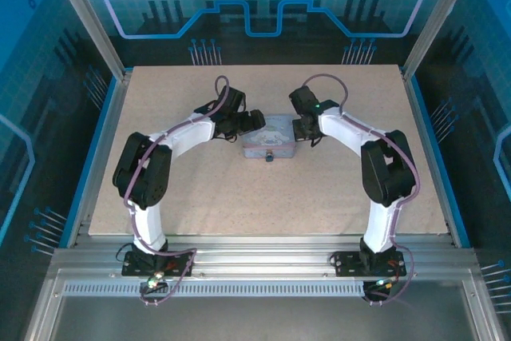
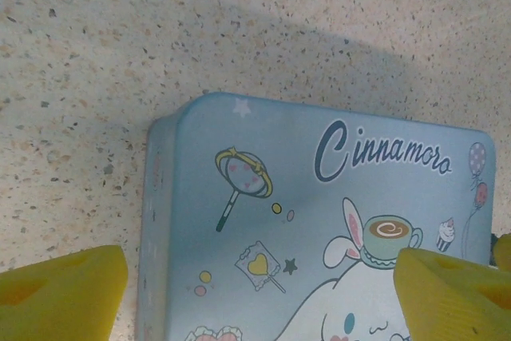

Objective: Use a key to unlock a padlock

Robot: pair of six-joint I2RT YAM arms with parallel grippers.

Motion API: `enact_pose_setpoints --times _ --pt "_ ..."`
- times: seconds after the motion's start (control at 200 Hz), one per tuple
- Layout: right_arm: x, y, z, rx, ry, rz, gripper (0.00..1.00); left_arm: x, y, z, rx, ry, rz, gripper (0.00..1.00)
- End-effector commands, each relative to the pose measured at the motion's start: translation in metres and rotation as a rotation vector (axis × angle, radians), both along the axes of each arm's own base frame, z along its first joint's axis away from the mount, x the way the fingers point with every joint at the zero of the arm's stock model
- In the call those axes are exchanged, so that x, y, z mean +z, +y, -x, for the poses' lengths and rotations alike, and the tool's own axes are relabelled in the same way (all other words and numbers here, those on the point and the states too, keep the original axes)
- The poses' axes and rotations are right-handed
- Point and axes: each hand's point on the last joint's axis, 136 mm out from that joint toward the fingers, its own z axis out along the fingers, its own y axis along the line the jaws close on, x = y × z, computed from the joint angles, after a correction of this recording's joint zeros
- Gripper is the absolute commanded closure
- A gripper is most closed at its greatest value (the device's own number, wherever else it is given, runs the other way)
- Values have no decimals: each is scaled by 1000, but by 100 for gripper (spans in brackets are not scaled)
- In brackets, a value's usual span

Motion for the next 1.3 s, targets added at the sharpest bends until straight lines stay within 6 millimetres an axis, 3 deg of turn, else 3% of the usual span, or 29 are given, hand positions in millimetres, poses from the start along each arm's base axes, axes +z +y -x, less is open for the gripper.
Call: enact_pose_setpoints --times 0.0,0.41,0.605,0.765,0.956,1.056,1.291 --pt "-3 10 6 35 32 2 100 5 -6 -4 -33 -2 26 13" --pt "-3 31 48 97 39 -44 100 7 -13 -1 -73 -12 63 13" --pt "9 23 59 91 28 -36 100 14 -6 8 -58 -32 66 13" --pt "29 -1 53 37 -9 -15 100 36 11 18 -42 -82 55 11" --pt "55 -17 36 0 -74 -41 100 53 25 52 -23 -157 102 8" --pt "59 -16 21 -8 -89 -55 100 58 19 73 -46 -214 188 1" --pt "45 -14 -6 -33 -77 -47 100 42 -18 119 -212 -307 225 1"
